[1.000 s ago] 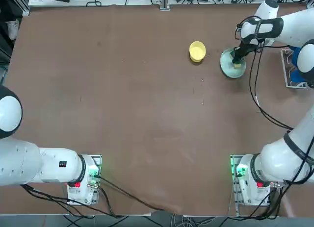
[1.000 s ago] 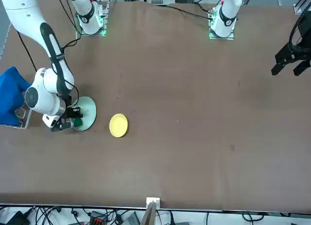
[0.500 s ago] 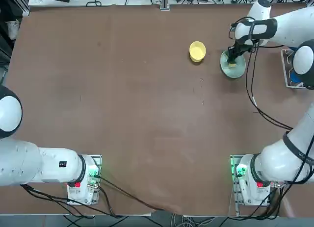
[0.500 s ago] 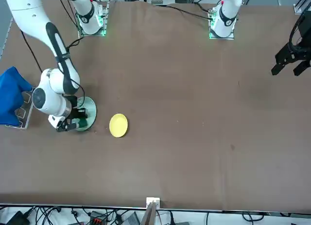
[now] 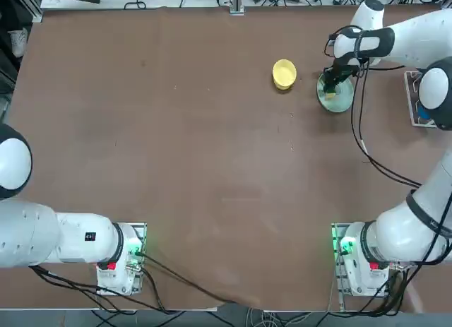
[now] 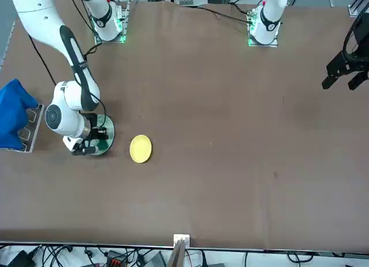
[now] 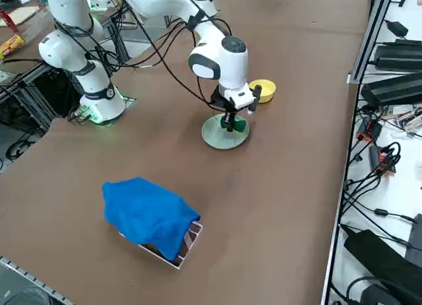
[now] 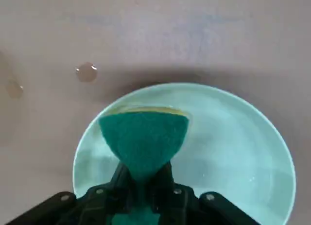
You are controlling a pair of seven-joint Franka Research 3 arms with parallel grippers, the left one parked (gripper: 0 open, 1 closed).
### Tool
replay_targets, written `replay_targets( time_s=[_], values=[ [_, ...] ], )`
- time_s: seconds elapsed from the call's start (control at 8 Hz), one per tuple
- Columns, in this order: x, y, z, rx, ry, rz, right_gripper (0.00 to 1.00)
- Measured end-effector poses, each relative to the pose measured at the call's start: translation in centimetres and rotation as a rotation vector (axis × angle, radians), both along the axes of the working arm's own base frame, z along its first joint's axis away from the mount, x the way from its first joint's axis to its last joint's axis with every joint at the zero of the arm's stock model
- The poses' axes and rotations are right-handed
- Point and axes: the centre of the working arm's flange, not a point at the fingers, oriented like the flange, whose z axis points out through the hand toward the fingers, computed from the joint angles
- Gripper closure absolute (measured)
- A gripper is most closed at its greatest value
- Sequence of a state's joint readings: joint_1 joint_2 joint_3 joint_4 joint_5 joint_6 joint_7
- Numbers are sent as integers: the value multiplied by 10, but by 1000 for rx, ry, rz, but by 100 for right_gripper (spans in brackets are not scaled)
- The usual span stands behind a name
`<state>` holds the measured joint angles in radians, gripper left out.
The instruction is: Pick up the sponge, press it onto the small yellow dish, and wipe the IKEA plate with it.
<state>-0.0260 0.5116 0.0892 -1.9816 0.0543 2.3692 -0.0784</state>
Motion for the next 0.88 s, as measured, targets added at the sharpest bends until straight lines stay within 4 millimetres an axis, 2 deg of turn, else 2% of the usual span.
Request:
replay_targets(
  time_s=[0.5, 0.88],
  values=[
    [-14, -16, 8, -8, 60, -19, 81],
    [-19, -44, 8, -11, 64, -5, 81]
  ],
)
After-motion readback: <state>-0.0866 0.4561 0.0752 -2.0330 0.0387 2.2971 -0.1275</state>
